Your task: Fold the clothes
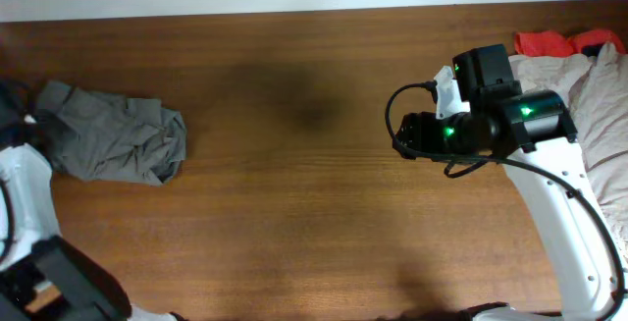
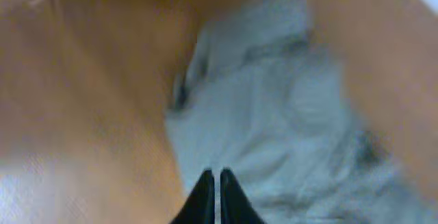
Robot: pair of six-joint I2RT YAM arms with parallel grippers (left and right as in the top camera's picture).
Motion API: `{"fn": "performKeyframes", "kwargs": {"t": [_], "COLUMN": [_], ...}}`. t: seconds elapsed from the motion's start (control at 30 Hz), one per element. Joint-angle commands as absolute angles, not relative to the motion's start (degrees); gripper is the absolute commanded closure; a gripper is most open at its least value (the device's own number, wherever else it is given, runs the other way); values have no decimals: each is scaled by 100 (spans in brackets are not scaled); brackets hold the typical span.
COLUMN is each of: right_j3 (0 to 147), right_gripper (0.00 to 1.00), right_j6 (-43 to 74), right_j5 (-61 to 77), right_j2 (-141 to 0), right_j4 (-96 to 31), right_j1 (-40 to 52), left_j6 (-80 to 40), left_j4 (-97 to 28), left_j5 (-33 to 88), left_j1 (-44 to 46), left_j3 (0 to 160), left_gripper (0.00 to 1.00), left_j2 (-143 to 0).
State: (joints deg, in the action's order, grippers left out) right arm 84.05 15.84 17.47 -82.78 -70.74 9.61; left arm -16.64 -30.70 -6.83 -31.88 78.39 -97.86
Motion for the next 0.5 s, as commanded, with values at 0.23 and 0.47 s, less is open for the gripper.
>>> {"fn": "performKeyframes", "kwargs": {"t": [0.23, 0.47], "right_j3": [8420, 8420], "right_gripper": [28, 28], "right_j6": [1525, 1527], "right_j5": [1737, 1739], "right_j2": [-8200, -8200], "right_j4": [-7129, -7185], "right_j1": [937, 937], "left_j6": [30, 548], "left_j4": [-1249, -993], "left_j5": [545, 305], "left_j1": [-3159, -3194], "left_j3": [7826, 7826], "left_gripper": [95, 95], "left_j2": [-11166, -12014]}}
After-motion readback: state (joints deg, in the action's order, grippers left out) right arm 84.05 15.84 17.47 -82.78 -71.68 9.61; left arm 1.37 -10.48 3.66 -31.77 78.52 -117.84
